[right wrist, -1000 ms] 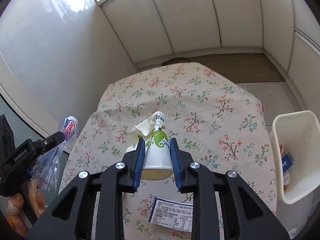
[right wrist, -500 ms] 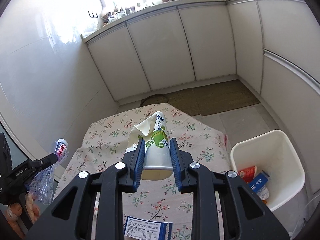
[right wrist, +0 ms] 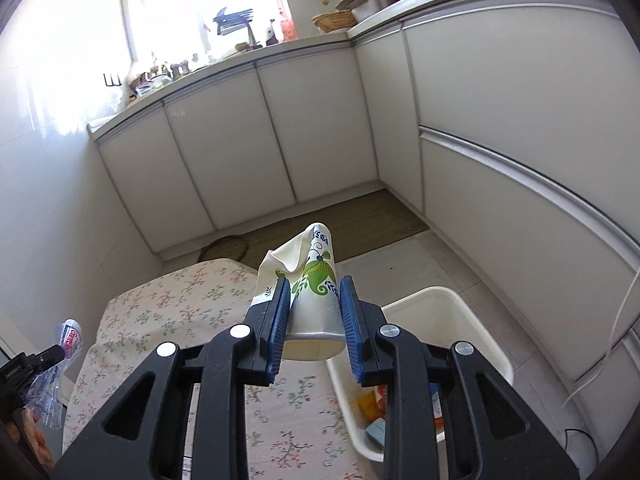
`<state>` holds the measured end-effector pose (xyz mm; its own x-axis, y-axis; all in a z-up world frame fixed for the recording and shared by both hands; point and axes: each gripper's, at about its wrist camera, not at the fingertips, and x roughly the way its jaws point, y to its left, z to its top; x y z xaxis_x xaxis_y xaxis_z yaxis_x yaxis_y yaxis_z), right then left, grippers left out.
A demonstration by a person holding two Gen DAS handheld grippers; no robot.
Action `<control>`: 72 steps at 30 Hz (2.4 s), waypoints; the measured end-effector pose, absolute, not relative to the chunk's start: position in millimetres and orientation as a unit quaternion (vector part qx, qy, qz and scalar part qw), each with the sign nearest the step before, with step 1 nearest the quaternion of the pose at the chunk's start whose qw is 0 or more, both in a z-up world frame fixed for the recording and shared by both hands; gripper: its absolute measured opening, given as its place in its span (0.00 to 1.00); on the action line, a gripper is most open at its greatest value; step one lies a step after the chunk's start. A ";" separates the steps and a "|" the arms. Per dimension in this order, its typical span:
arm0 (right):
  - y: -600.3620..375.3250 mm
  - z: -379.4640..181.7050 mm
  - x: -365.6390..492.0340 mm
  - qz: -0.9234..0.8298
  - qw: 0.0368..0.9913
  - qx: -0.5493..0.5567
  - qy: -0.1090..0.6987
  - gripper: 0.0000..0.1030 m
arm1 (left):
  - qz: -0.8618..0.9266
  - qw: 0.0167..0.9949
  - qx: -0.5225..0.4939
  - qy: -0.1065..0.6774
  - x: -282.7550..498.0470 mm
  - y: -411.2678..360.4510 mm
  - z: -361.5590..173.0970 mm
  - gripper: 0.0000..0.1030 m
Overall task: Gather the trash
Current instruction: 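Carry the white paper cup over the bin and open the right tool, then lower the plastic bottle over the bin and open the left tool, then move both open tools back over the table toward the ticket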
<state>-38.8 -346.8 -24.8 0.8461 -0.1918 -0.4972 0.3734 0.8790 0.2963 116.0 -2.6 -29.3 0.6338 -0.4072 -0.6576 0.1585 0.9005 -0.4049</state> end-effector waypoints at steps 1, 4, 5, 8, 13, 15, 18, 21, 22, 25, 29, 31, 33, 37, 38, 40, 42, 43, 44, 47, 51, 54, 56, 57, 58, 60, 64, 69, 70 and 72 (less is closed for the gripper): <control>-353.4 -25.6 -41.2 -0.164 0.940 0.189 0.234 0.25 | -0.162 0.890 -0.154 0.398 115.7 -7.2 -29.6 0.77; -368.0 -30.8 -44.9 -0.202 0.934 0.169 0.242 0.25 | -0.170 0.888 -0.147 0.401 114.7 -20.6 -30.9 0.77; -372.0 -32.6 -46.0 -0.211 0.932 0.165 0.244 0.26 | -0.173 0.887 -0.145 0.402 114.3 -25.2 -31.1 0.77; -385.6 -37.6 -49.7 -0.229 0.926 0.166 0.249 0.27 | -0.184 0.885 -0.139 0.405 112.9 -41.0 -32.2 0.77; -403.3 -39.0 -64.6 -0.275 0.917 0.163 0.238 0.68 | -0.210 0.880 -0.129 0.406 109.1 -75.3 -30.0 0.77; -409.6 -36.6 -73.2 -0.293 0.915 0.161 0.228 0.72 | -0.224 0.878 -0.128 0.404 106.8 -89.1 -28.6 0.77; -421.6 -38.4 -86.2 -0.321 0.906 0.159 0.225 0.80 | -0.250 0.872 -0.123 0.401 101.6 -115.7 -26.2 0.77; -435.6 -41.5 -99.4 -0.344 0.898 0.159 0.226 0.82 | -0.274 0.867 -0.113 0.401 95.4 -141.8 -27.5 0.77; -440.0 -42.8 -104.0 -0.352 0.894 0.159 0.226 0.86 | -0.283 0.863 -0.112 0.403 94.0 -149.7 -28.6 0.77; -455.8 -47.1 -115.7 -0.380 0.882 0.161 0.230 0.89 | -0.305 0.852 -0.111 0.410 91.5 -174.9 -33.0 0.77; -474.9 -57.1 -130.1 -0.401 0.865 0.174 0.245 0.90 | -0.335 0.839 -0.099 0.418 88.7 -210.4 -38.7 0.77; -483.6 -60.1 -136.9 -0.413 0.859 0.179 0.246 0.90 | -0.348 0.834 -0.093 0.418 85.9 -230.6 -41.7 0.77; -489.3 -62.8 -145.4 -0.423 0.853 0.185 0.242 0.90 | -0.359 0.825 -0.098 0.425 85.7 -247.5 -45.5 0.77; -499.6 -64.6 -159.8 -0.436 0.844 0.210 0.230 0.90 | -0.382 0.804 -0.098 0.445 81.8 -287.0 -54.6 0.78; -501.9 -64.7 -162.5 -0.438 0.843 0.218 0.226 0.90 | -0.388 0.800 -0.093 0.449 80.9 -297.7 -56.7 0.78; -505.2 -64.3 -167.1 -0.440 0.840 0.229 0.218 0.90 | -0.398 0.790 -0.087 0.458 80.8 -312.6 -60.9 0.79; -503.8 -64.0 -168.8 -0.439 0.841 0.234 0.215 0.90 | -0.399 0.787 -0.081 0.463 81.1 -320.5 -61.7 0.82; -504.0 -63.1 -166.9 -0.436 0.842 0.235 0.215 0.91 | -0.399 0.788 -0.079 0.462 80.9 -321.0 -61.0 0.83; -502.6 -62.7 -165.0 -0.433 0.843 0.236 0.215 0.90 | -0.398 0.790 -0.077 0.461 80.2 -319.1 -60.2 0.85; -498.8 -60.2 -159.2 -0.424 0.847 0.237 0.216 0.90 | -0.392 0.798 -0.061 0.454 78.0 -309.4 -58.7 0.86; -485.5 -57.0 -149.1 -0.403 0.858 0.234 0.219 0.91 | -0.361 0.806 -0.051 0.465 84.1 -284.5 -63.3 0.86; -470.1 -54.1 -138.8 -0.381 0.867 0.229 0.224 0.92 | -0.336 0.815 -0.042 0.470 89.7 -259.8 -67.2 0.86; -456.9 -52.2 -129.8 -0.365 0.875 0.222 0.228 0.92 | -0.321 0.821 -0.038 0.470 93.4 -242.7 -67.9 0.86; -451.1 -51.4 -125.8 -0.360 0.878 0.218 0.229 0.92 | -0.315 0.824 -0.037 0.470 94.7 -234.2 -68.2 0.86; -444.6 -50.2 -121.1 -0.353 0.881 0.213 0.231 0.92 | -0.309 0.826 -0.036 0.470 96.7 -224.4 -68.8 0.87; -430.0 -48.4 -109.6 -0.337 0.888 0.205 0.236 0.92 | -0.298 0.830 -0.034 0.470 99.3 -209.0 -68.7 0.88; -401.6 -47.5 -84.8 -0.299 0.900 0.193 0.252 0.92 | -0.274 0.838 -0.045 0.470 108.0 -175.0 -69.9 0.88; -360.3 -45.4 -57.1 -0.256 0.915 0.167 0.265 0.92 | -0.242 0.842 -0.061 0.478 116.5 -136.4 -72.4 0.88; -352.2 -45.2 -52.1 -0.247 0.917 0.163 0.267 0.92 | -0.234 0.843 -0.066 0.479 118.8 -127.6 -72.4 0.88; -337.2 -45.6 -42.7 -0.230 0.921 0.155 0.273 0.92 | -0.222 0.845 -0.076 0.480 121.3 -113.2 -71.5 0.88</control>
<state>-42.7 -337.2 -45.6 0.7444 -0.3392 -0.5751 0.5090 0.8458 0.1600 121.3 -113.2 -71.5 0.4404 -0.4481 -0.7780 0.3017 0.8900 -0.3419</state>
